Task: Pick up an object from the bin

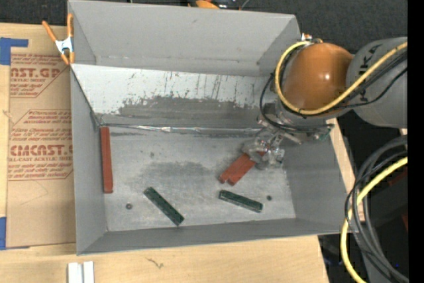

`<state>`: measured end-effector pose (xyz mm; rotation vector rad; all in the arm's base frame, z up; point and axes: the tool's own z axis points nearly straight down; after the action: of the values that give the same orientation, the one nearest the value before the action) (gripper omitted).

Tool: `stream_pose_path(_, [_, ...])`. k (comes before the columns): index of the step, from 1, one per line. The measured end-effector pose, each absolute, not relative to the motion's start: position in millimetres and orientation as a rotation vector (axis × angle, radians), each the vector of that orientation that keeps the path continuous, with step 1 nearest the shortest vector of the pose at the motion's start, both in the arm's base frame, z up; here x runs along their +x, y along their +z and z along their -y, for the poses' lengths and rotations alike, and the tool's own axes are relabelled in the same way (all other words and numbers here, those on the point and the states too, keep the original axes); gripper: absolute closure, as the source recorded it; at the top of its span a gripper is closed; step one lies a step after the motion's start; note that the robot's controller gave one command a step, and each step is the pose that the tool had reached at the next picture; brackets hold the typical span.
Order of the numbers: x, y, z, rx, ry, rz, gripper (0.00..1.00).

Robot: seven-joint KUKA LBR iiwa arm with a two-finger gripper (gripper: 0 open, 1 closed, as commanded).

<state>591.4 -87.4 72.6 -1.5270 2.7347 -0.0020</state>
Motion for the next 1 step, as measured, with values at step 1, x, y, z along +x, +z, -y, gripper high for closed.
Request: stream_pose_path(1, [590.4,71.3,88.0,-1.528,-0.001,-2.737,0.00])
